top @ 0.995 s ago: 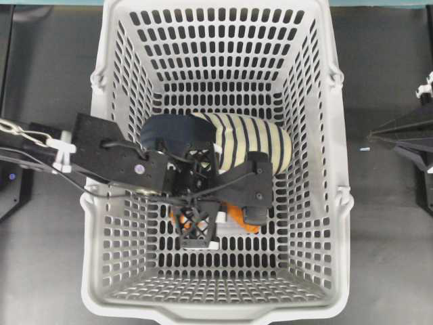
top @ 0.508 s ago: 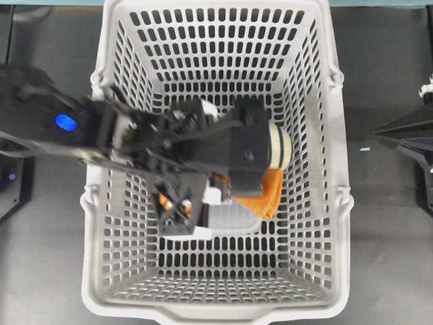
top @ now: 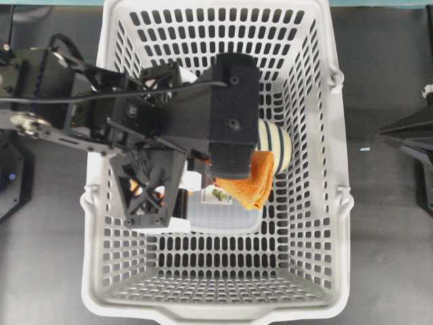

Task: Pick up the orange cloth from the shopping basket with the left arm.
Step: 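Lift the held orange cloth upward out of the basket with the left gripper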

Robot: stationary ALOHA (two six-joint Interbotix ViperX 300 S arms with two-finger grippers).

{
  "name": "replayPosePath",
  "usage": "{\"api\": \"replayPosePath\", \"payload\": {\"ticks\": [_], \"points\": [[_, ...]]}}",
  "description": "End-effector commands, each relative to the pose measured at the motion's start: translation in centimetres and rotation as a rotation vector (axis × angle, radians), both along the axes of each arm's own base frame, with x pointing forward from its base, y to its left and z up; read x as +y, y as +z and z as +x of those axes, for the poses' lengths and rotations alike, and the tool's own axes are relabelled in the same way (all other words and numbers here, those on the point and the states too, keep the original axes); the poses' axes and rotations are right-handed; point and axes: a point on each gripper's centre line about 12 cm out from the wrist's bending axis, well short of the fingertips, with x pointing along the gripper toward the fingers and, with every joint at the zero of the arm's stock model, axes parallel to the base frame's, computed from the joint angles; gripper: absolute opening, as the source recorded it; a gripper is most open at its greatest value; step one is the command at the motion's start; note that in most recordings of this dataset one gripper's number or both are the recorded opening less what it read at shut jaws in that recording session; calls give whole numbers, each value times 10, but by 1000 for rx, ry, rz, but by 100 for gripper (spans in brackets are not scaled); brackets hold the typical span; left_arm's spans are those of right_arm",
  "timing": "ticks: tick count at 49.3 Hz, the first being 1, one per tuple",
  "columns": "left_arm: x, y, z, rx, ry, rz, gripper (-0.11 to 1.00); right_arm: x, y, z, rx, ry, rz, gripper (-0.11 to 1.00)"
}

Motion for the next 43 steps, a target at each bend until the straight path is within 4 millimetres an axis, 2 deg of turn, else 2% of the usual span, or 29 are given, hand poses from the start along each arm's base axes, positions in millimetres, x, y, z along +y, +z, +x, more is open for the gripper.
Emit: {"api": "replayPosePath", "payload": {"ticks": [1, 43], "points": [[0, 16, -5, -44, 1, -4, 14, 0, 2, 1, -6, -2, 5, 0], [-1, 15, -2, -41, -1, -4, 14, 0, 6, -3, -27, 4, 49, 0]]}}
